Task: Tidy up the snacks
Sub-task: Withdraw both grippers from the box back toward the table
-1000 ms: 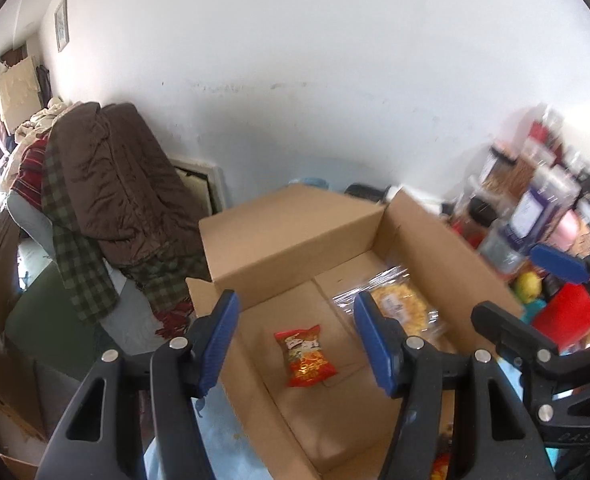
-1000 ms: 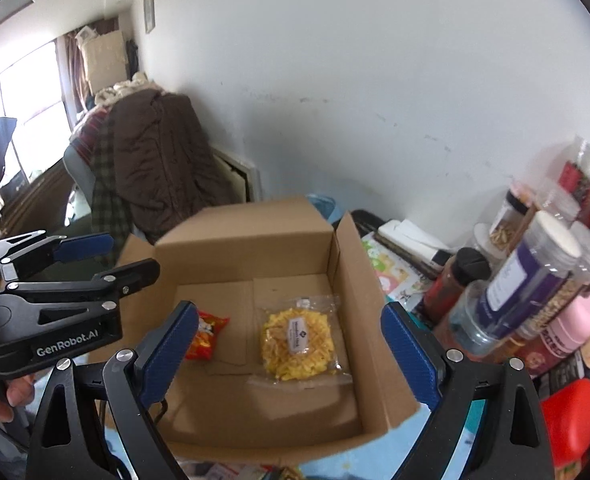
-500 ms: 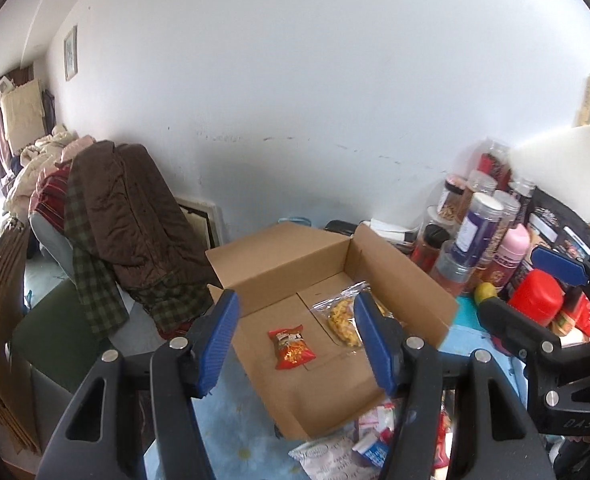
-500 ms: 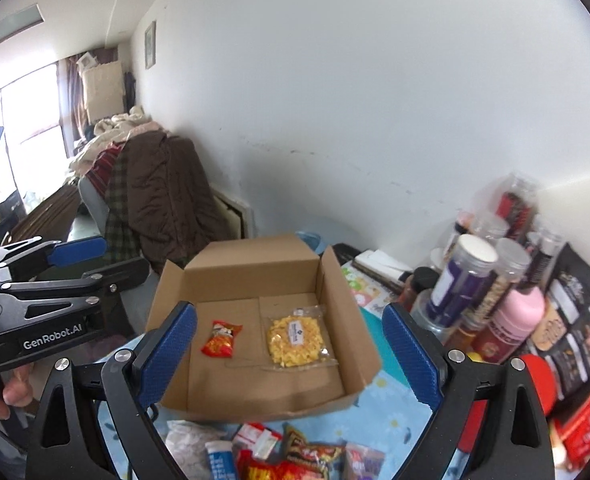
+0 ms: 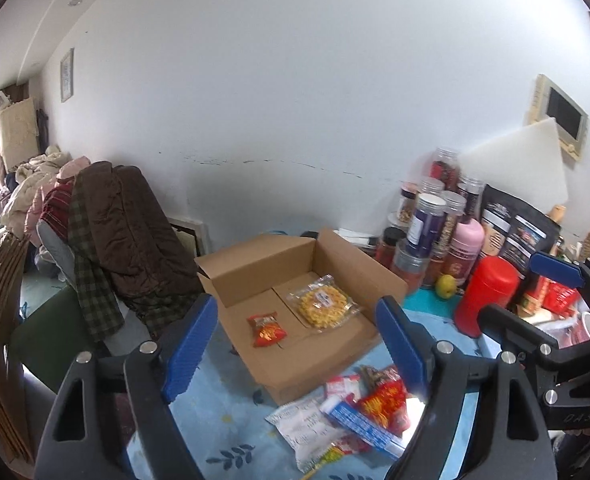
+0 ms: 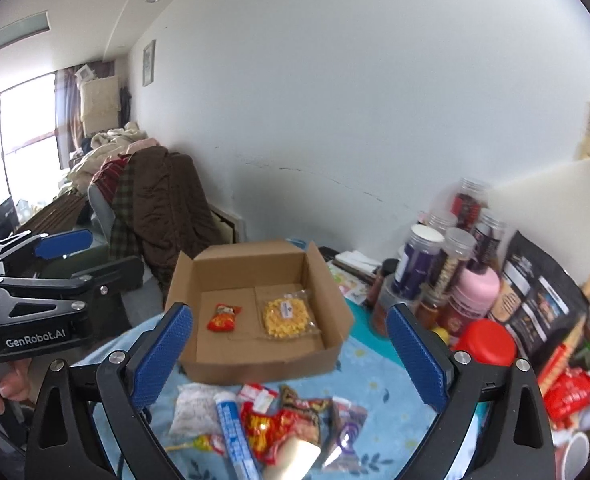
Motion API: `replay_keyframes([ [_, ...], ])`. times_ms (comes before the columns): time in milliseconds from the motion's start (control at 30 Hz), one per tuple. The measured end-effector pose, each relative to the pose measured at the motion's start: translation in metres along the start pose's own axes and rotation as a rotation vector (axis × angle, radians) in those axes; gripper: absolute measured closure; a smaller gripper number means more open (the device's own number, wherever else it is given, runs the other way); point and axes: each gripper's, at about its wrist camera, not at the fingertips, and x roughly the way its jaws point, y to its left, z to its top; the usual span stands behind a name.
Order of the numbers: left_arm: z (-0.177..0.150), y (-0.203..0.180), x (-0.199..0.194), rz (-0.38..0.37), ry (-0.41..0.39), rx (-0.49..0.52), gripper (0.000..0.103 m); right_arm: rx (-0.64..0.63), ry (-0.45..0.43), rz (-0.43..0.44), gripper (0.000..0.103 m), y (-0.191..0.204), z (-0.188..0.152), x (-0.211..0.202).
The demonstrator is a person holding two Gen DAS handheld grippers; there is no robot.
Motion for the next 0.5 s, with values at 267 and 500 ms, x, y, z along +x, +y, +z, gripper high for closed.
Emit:
replay_keyframes([
  [267, -0.026, -0.021, -0.021, -0.055, 0.014, 0.032, 0.021, 0.006, -0.01, -0.018, 0.001, -0.001, -0.032, -0.033],
  [500, -0.054, -0.032, -0.029, -0.09, 0.047, 0.054, 0.021, 0.032, 0.014, -0.017, 0.001, -0.002, -0.063, -0.046],
])
